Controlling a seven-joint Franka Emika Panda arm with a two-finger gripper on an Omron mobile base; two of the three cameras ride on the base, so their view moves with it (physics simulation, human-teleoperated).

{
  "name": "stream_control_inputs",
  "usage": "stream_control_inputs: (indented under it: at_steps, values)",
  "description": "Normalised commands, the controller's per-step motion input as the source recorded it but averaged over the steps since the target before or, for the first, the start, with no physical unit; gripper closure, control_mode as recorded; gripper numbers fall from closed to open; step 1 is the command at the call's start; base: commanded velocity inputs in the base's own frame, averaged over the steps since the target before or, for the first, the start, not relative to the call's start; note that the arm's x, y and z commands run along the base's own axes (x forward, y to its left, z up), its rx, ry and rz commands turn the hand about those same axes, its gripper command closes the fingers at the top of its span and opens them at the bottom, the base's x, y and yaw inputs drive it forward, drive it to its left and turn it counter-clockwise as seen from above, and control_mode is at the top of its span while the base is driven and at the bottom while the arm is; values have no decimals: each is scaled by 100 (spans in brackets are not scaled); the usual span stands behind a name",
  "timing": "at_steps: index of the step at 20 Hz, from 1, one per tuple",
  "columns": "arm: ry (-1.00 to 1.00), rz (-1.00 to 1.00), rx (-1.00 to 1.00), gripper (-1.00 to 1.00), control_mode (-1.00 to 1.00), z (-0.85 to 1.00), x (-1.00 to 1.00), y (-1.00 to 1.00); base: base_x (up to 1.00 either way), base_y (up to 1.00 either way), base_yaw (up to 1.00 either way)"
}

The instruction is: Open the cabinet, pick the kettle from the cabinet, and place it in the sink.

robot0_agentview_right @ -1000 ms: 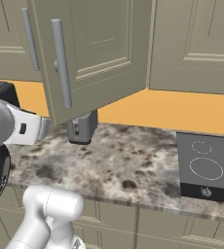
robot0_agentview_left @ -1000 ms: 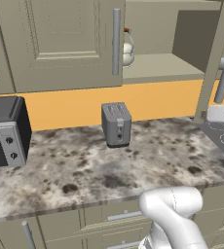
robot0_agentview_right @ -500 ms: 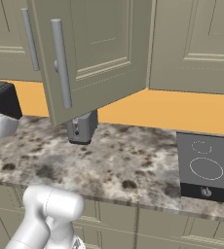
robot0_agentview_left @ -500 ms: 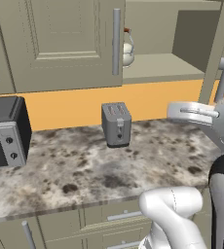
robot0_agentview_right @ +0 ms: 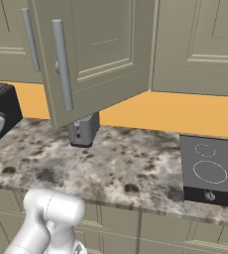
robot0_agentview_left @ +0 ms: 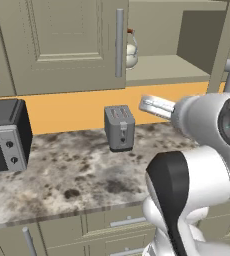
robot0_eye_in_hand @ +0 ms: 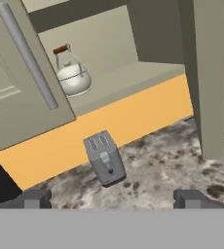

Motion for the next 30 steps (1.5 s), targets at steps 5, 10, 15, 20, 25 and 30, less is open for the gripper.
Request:
stream_control_inputs:
  at_steps: [5, 10, 15, 20, 25, 30]
  values:
    - [-4, -17, 4, -100, -100, -1, 34, 7, 0, 0, 0]
    - [-15, -13, 9, -100, -100, 0, 28, 0, 0, 0, 0]
    - [-24, -7, 14, -100, -100, -2, 26, 0, 0, 0, 0]
    - [-28, -4, 11, -100, -100, -1, 20, -2, 0, 0, 0]
    - [-10, -18, 8, -100, -100, 0, 17, -16, 0, 0, 0]
    - [-1, -31, 10, -100, -100, 0, 15, -10, 0, 0, 0]
